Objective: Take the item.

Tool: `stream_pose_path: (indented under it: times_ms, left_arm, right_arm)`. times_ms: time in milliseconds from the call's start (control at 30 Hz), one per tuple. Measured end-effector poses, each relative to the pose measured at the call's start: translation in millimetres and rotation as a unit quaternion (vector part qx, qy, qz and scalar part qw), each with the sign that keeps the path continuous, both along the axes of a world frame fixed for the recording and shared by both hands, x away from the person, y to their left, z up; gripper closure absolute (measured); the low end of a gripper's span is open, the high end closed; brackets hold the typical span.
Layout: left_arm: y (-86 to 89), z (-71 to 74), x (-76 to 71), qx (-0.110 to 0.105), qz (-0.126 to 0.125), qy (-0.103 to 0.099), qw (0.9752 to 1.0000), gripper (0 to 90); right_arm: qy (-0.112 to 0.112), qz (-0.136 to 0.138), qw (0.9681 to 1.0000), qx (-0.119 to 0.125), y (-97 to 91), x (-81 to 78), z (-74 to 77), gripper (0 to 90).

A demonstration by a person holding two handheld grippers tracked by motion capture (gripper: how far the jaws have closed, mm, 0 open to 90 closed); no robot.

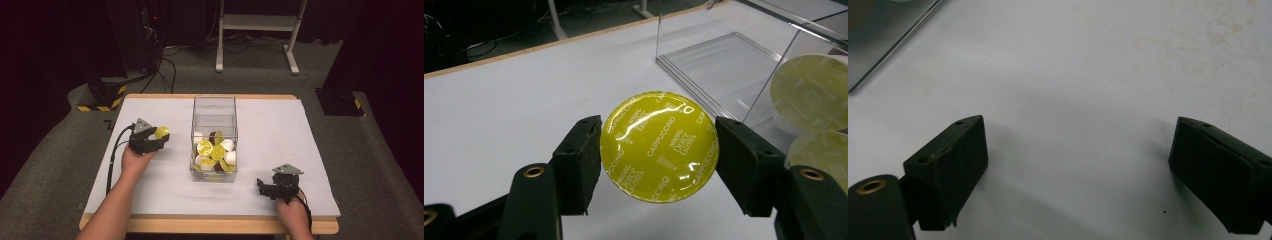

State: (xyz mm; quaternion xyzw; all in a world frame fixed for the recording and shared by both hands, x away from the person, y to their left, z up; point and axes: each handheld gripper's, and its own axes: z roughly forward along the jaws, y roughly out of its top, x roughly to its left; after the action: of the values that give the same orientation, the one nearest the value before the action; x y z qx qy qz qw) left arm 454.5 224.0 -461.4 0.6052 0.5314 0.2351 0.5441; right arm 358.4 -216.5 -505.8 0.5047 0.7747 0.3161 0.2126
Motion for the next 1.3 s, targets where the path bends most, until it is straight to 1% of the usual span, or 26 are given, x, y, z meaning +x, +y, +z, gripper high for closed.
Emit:
stream_pose_path:
  times_ms: [33,167,233,300,400,433,467,533,600,633,700,733,767,833,900,967,1033,1167,1267,1300]
  left_arm:
    - [-1.4,-1.6,1.5,-0.008,0.001,-0.002,1.0000,38.0]
    - [-4.4,-10.8,7.5,0.005,-0.001,0.004,1.0000,38.0]
    - [-6.1,-15.7,11.6,0.002,0.005,0.011,0.9999,38.0]
    - [-7.1,-20.1,14.7,0.006,0.008,0.017,0.9998,38.0]
    - [-7.0,-24.5,18.2,0.007,0.008,0.024,0.9996,38.0]
    - [-7.6,-25.8,19.7,0.002,0.012,0.025,0.9996,38.0]
    - [-6.7,-26.9,20.8,0.005,0.010,0.029,0.9995,38.0]
    - [-6.8,-29.1,23.0,0.005,0.012,0.035,0.9993,38.0]
    - [-7.0,-31.0,24.6,0.008,0.012,0.036,0.9992,38.0]
    - [-7.7,-32.0,25.4,0.005,0.015,0.036,0.9992,38.0]
    - [-8.1,-34.1,26.4,0.010,0.014,0.039,0.9991,38.0]
    - [-9.1,-35.1,27.0,0.008,0.017,0.039,0.9991,38.0]
    - [-10.1,-36.0,27.5,0.007,0.019,0.039,0.9991,38.0]
    - [-10.4,-37.2,27.7,0.013,0.016,0.040,0.9990,38.0]
    - [-12.2,-38.2,28.2,0.009,0.018,0.038,0.9991,38.0]
    - [-12.0,-39.0,28.7,0.017,0.015,0.039,0.9990,38.0]
    - [-13.9,-39.8,29.6,0.011,0.018,0.038,0.9990,37.9]
    - [-13.6,-39.5,30.5,0.017,0.016,0.041,0.9989,37.9]
    - [-13.3,-38.3,30.7,0.010,0.015,0.042,0.9990,36.7]
    - [-13.3,-37.3,30.4,0.006,0.015,0.043,0.9990,34.3]
  right_arm:
    - [-0.001,0.000,1.0000,0.000,0.0,0.1,-0.1,8.5]
    - [0.000,0.000,1.0000,0.000,0.0,0.0,0.0,8.5]
    - [0.000,-0.001,1.0000,0.001,0.1,-0.1,0.0,8.6]
    - [-0.001,0.000,1.0000,0.000,0.0,0.0,-0.1,8.5]
    - [0.000,0.000,1.0000,0.000,0.1,-0.1,0.0,8.5]
    - [0.000,0.000,1.0000,0.000,0.1,-0.1,0.0,8.5]
    - [-0.001,0.000,1.0000,0.000,0.0,0.0,0.0,8.6]
    - [0.000,0.000,1.0000,0.000,0.1,-0.1,0.0,8.5]
    - [-0.001,0.000,1.0000,0.000,0.0,-0.1,-0.1,8.5]
    - [-0.001,0.000,1.0000,0.000,0.0,-0.1,-0.1,8.5]
    - [-0.001,0.000,1.0000,0.000,0.1,-0.1,0.0,8.6]
    - [0.000,0.000,1.0000,0.000,0.1,-0.1,0.0,8.6]
    - [0.000,0.000,1.0000,0.000,0.1,-0.1,0.0,8.6]
    - [-0.001,0.000,1.0000,0.000,0.1,-0.1,-0.1,8.6]
    - [-0.001,0.000,1.0000,0.000,0.0,-0.1,-0.1,8.5]
    - [-0.001,0.000,1.0000,0.000,0.1,-0.1,0.0,8.5]
    - [-0.001,0.000,1.0000,0.000,0.1,-0.1,-0.1,8.5]
    - [-0.001,0.000,1.0000,0.000,0.1,-0.1,-0.1,8.6]
    - [-0.001,0.000,1.0000,0.000,0.1,-0.1,-0.1,8.6]
    - [-0.001,0.000,1.0000,0.000,0.1,-0.1,-0.1,8.6]
